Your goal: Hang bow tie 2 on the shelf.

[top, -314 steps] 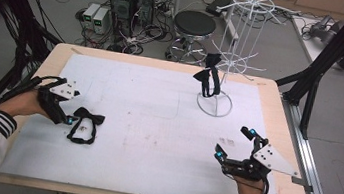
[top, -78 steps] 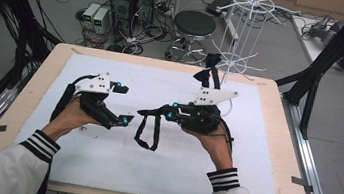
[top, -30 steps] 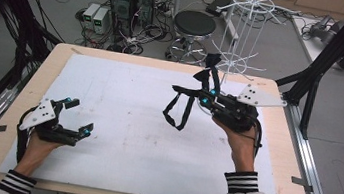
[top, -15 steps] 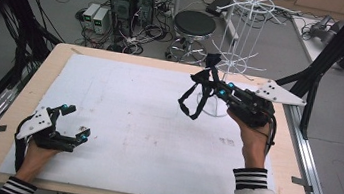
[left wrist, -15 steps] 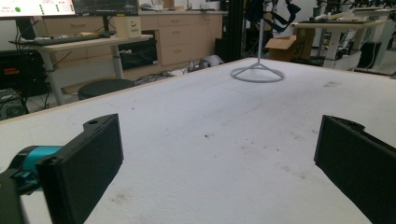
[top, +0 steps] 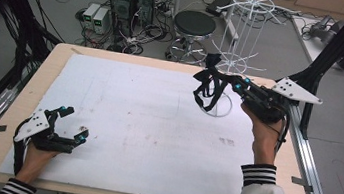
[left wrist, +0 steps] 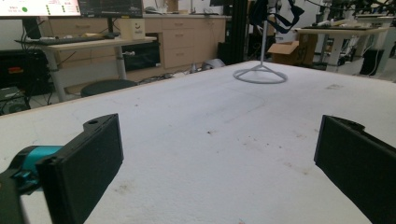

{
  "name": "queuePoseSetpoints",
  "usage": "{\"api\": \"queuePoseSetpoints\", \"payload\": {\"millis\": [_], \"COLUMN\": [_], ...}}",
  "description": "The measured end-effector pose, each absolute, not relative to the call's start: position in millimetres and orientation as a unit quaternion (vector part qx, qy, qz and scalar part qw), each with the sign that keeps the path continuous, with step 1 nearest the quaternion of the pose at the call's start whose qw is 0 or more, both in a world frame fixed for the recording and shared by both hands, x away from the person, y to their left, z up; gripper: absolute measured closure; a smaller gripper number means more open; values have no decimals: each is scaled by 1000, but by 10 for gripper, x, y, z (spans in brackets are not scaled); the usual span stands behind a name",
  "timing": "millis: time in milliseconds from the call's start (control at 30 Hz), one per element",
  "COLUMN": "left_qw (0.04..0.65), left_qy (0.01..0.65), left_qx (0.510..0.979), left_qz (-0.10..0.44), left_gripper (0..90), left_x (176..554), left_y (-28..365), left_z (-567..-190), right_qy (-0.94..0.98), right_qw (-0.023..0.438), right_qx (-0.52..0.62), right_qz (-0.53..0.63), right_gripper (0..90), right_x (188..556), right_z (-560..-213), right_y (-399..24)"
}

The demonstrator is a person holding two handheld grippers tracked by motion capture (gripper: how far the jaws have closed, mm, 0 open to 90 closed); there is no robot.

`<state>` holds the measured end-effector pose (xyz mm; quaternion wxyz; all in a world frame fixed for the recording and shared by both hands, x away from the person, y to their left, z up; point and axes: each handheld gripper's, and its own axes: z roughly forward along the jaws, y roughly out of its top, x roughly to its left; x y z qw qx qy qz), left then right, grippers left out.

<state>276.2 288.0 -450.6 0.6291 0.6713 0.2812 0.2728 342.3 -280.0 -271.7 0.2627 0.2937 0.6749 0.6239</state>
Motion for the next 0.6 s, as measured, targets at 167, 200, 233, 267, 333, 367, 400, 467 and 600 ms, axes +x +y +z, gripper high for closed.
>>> {"api": "queuePoseSetpoints", "payload": {"millis": [167, 200, 233, 267, 333, 367, 400, 467, 600], "left_qw": [633, 632, 633, 633, 634, 635, 635, 635, 636], "left_qy": [282, 282, 282, 283, 283, 284, 284, 284, 284], "left_qx": [667, 667, 666, 667, 666, 664, 664, 663, 663], "left_qz": [273, 275, 274, 274, 274, 274, 274, 276, 276], "left_gripper": [17, 17, 17, 17, 17, 17, 17, 17, 17], "left_x": [2763, 2763, 2763, 2762, 2761, 2760, 2760, 2760, 2759], "left_y": [2889, 2892, 2894, 2897, 2899, 2899, 2901, 2905, 2905], "left_z": [-4517, -4517, -4518, -4518, -4519, -4520, -4521, -4521, -4523], "right_qy": [671, 669, 668, 667, 666, 665, 664, 663, 659], "right_qw": [267, 266, 270, 269, 271, 271, 274, 276, 282], "right_qx": [301, 303, 304, 307, 310, 311, 311, 314, 318], "right_qz": [623, 624, 623, 624, 622, 623, 622, 622, 621], "right_gripper": [837, 837, 837, 837, 836, 837, 837, 837, 837], "right_x": [3472, 3481, 3490, 3497, 3505, 3508, 3515, 3518, 3534], "right_z": [-2717, -2716, -2714, -2710, -2706, -2701, -2697, -2687, -2673], "right_y": [-2852, -2865, -2878, -2888, -2906, -2916, -2927, -2943, -2975]}}
